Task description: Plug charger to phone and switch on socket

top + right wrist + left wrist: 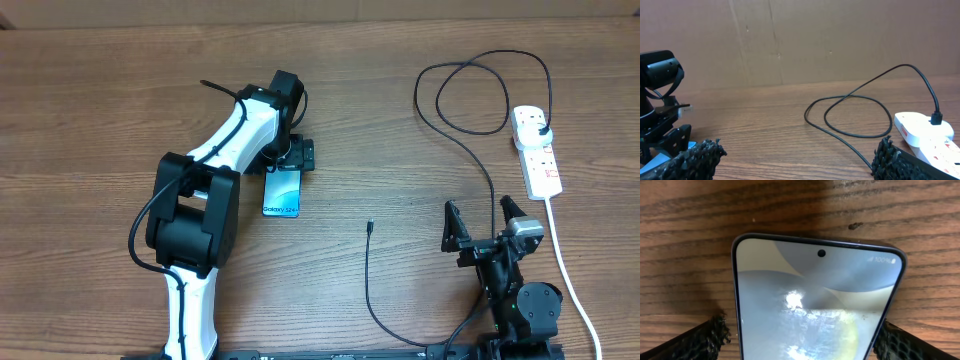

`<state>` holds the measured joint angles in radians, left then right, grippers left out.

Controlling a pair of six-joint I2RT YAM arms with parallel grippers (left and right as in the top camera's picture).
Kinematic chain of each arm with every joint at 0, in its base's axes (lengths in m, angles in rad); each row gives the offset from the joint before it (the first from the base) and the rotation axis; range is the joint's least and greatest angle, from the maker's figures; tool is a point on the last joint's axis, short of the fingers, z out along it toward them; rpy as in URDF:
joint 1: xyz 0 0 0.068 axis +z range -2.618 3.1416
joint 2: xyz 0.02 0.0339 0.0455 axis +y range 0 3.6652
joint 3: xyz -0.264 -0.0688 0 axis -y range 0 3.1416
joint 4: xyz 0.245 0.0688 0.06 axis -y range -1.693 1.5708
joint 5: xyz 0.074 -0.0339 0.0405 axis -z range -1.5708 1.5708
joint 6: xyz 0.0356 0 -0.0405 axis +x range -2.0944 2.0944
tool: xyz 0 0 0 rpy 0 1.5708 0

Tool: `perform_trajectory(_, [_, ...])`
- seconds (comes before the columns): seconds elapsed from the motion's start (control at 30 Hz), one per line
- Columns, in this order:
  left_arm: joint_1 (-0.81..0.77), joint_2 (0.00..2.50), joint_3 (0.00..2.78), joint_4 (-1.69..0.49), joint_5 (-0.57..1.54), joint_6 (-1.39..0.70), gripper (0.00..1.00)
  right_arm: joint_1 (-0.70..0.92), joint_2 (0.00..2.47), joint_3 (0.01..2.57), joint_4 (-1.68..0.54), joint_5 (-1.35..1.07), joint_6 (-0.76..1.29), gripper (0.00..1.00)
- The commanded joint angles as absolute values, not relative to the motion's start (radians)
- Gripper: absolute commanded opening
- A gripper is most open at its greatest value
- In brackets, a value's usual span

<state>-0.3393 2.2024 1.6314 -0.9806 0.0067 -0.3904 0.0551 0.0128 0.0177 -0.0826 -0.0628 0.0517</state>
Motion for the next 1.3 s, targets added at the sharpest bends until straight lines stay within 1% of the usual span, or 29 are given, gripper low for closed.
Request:
perform_trajectory(0.0, [-0.352,2.249,1.565,-0.961,0.019,-0.367,1.0,0.062,0.003,0.008,-0.079,-0.061,0.051,1.0])
perform_trajectory(0.37, [-0.371,2.249,1.557,-0.987,0.08,-0.336,1.0,0.062,0.003,0.008,-0.062,-0.061,0.053,1.0])
perform_trajectory(0.5, [-0.377,2.249,1.557,-1.009,0.102,-0.336,1.0,0.062,0.003,0.009,-0.059,-0.186,0.059,1.0])
perform_trajectory(0.63, [-0.381,2.249,1.555,-1.009,0.102,-0.336,1.0,0.061,0.003,0.044,-0.101,-0.191,0.098,1.0])
perform_trajectory(0.77, [-0.381,2.249,1.555,-1.009,0.103,-0.337,1.0,0.06,0.01,0.206,-0.231,-0.125,0.102,1.0])
perform_trajectory(0.9, [-0.381,2.249,1.546,-1.015,0.105,-0.361,0.99,0.06,0.083,0.453,-0.387,-0.063,0.099,1.0])
perform_trajectory(1.13, [-0.38,2.249,1.523,-1.011,0.105,-0.371,1.0,0.06,0.354,0.846,-0.695,-0.065,0.1,1.0])
perform_trajectory(1.27, [-0.379,2.249,1.523,-1.004,0.105,-0.371,1.0,0.061,0.506,0.976,-0.838,-0.073,0.101,1.0])
